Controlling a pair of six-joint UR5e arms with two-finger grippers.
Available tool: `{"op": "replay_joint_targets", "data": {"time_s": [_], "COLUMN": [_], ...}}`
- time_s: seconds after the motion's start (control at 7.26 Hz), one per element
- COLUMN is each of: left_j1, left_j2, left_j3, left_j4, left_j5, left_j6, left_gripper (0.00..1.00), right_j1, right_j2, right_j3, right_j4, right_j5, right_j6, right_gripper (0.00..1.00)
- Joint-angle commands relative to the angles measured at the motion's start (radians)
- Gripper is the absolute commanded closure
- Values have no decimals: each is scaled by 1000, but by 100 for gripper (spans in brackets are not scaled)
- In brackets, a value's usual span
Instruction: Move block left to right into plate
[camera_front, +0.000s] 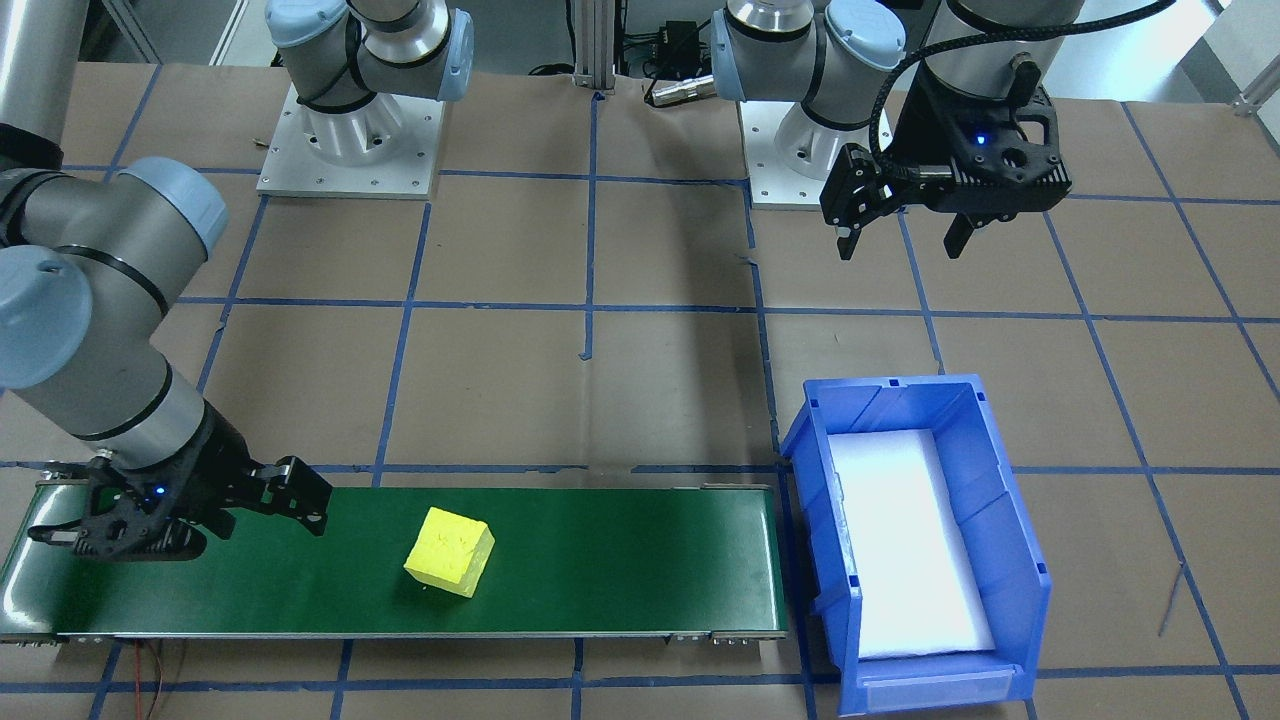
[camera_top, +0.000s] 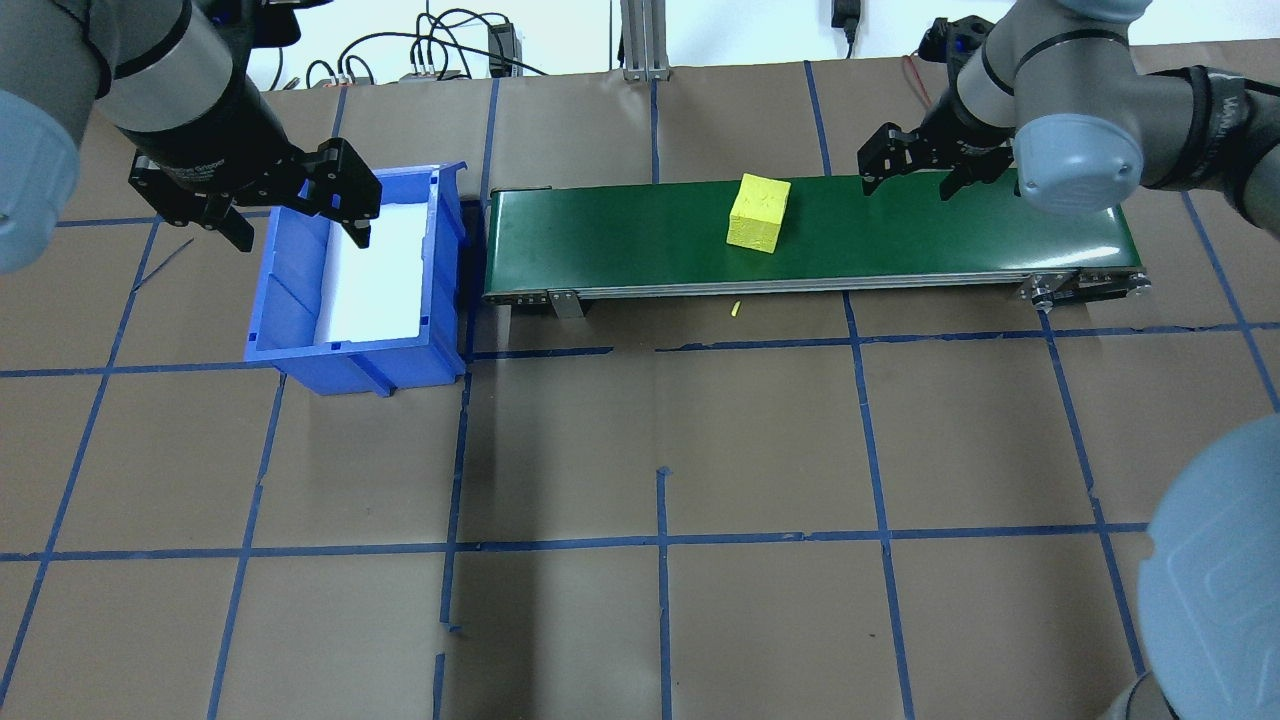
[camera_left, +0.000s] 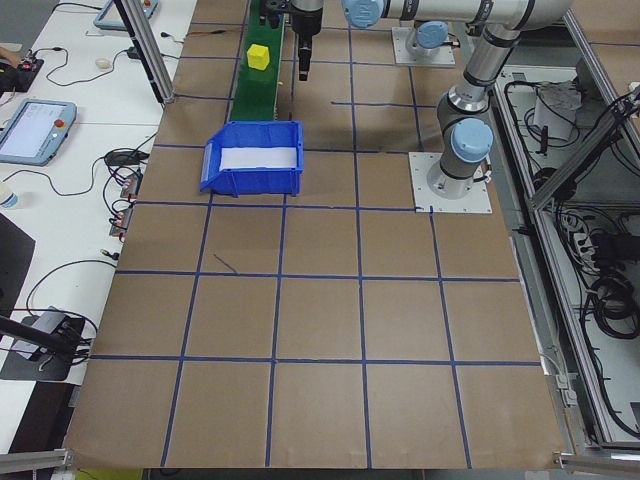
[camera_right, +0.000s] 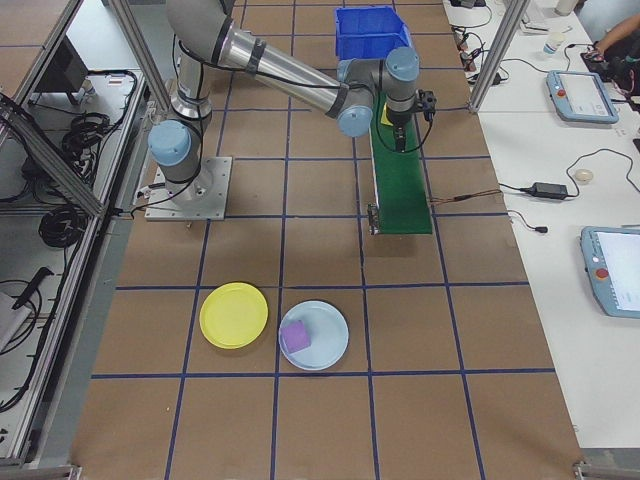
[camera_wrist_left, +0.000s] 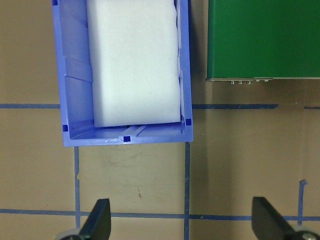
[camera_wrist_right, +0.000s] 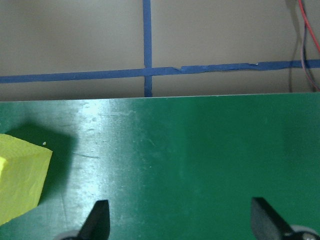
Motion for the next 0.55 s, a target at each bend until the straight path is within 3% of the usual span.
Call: {"op": "replay_joint_targets", "data": {"time_s": [0.0,0.41], "left_j1": [-1,-1], "left_j2": [0,0], "left_j3": [0,-2], "left_j4": [1,0], "left_j5": [-1,2], "left_j6": [-1,-1], "left_gripper": [0,0], "right_j1": [35,61], "right_j2": [0,-6], "right_j3": [-4,-4], "right_j4": [14,31], "right_j5": [4,4], "right_j6": [68,120], "right_gripper": [0,2]}}
